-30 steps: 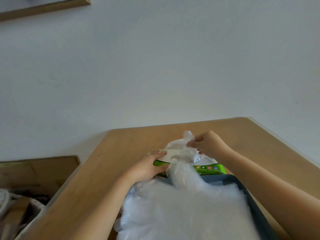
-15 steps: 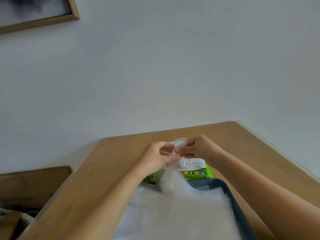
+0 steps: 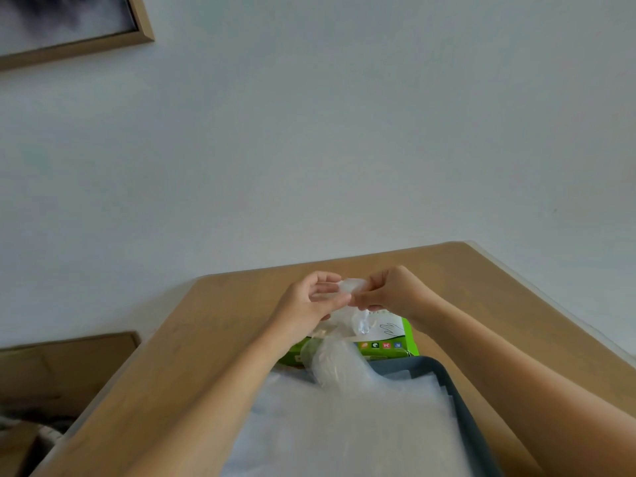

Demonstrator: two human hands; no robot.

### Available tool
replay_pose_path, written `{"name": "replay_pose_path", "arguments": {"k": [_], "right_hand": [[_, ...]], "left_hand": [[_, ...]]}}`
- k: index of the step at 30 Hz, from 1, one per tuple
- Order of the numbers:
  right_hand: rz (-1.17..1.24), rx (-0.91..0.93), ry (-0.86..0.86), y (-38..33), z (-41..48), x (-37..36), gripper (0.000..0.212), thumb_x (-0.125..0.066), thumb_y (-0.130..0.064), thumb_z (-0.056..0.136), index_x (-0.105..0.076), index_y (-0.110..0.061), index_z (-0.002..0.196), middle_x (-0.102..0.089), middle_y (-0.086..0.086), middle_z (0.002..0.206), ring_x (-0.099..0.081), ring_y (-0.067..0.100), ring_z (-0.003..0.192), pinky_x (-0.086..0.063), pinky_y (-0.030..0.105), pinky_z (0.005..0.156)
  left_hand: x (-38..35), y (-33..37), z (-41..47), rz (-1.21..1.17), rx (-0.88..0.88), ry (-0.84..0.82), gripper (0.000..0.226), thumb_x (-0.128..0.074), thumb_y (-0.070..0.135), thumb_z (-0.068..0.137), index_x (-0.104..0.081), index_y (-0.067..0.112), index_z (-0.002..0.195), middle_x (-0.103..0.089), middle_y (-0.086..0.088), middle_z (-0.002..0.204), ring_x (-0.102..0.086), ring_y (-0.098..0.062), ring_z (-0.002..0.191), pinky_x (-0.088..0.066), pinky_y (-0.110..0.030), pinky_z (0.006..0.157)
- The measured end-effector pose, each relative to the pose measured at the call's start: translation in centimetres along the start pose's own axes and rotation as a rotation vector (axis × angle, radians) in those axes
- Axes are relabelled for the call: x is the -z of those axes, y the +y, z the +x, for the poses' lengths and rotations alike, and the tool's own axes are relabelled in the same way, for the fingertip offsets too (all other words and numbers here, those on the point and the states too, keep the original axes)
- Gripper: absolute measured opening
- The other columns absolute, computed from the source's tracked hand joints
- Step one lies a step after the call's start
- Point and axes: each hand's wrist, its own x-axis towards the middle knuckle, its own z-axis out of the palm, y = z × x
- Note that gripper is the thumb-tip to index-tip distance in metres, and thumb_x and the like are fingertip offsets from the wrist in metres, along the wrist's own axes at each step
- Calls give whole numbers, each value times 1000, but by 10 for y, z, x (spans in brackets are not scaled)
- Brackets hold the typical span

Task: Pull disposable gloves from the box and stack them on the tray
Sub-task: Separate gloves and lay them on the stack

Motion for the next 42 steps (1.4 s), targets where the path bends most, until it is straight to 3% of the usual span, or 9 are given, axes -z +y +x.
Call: {"name": "replay_pose_path", "arguments": {"k": [5,9,13,19,27,33,36,39,42], "right_hand": [[-71,16,-21,0,-1,-3,22,-88,-21,63,-68,-11,63,-63,0,60,-51,7,56,-41,18,59],[165,-66,-82,5,0,1,10,-78,-16,76,-71,-8,73,-68,3,70,-60,6,64,-51,15,68],[404,-196,-113,11,5,8,8,-69,-12,82,-72,-6,85,-72,8,87,-66,14,79,-52,26,85],[468,-267,74,7,7,1,37,-36,-6,102,-58,5,75,-69,19,76,-66,23,65,-58,27,59],[452,75,356,-39,-1,12,25,-36,-10,102,-51,6,88,-66,22,73,-60,17,49,-47,23,44],[243,256,-41,-90,-46,29,21,-40,-9,101,-46,-9,81,-64,10,59,-60,19,52,-47,22,50],[46,292,-253,-107,-73,31,21,-43,-10,100,-49,-10,80,-66,14,67,-58,22,57,-46,24,55],[-41,267,-427,-115,-94,26,17,-45,-16,99,-50,-8,84,-69,13,73,-59,21,59,-46,27,58],[-123,207,-517,-117,-105,19,16,-43,-13,100,-51,-1,93,-70,14,76,-63,21,63,-51,28,59]], "left_hand": [[-2,4,2,13,-8,72,6,-74,17,83,-74,11,82,-74,-3,82,-69,-19,83,-57,-33,84],[-1,2,-3,-31,-52,150,9,-74,13,82,-74,13,73,-71,8,68,-61,5,60,-47,-11,62],[7,-8,-3,24,-88,222,11,-74,17,82,-74,22,73,-72,12,68,-62,6,61,-46,-12,62],[5,-27,-5,435,-130,-165,16,-67,20,86,-66,24,71,-66,19,111,-58,5,107,-43,-16,94],[0,-32,-1,751,-35,-207,23,-54,26,93,-70,9,89,-68,-1,95,-61,-17,90,-47,-31,81],[20,-7,-4,415,55,-92,24,-55,5,88,-71,17,101,-66,11,101,-60,-6,99,-43,-10,81],[43,22,-19,134,25,33,25,-63,32,84,-63,28,109,-62,16,117,-57,-3,113,-44,-12,86],[58,56,-46,-117,-158,-217,93,-70,77,57,-53,27,133,-53,8,139,-46,-6,131,-36,-30,108],[51,87,-73,-114,-266,-467,86,-78,60,63,-53,16,133,-63,-5,125,-52,-22,127,-36,-44,110]]}}
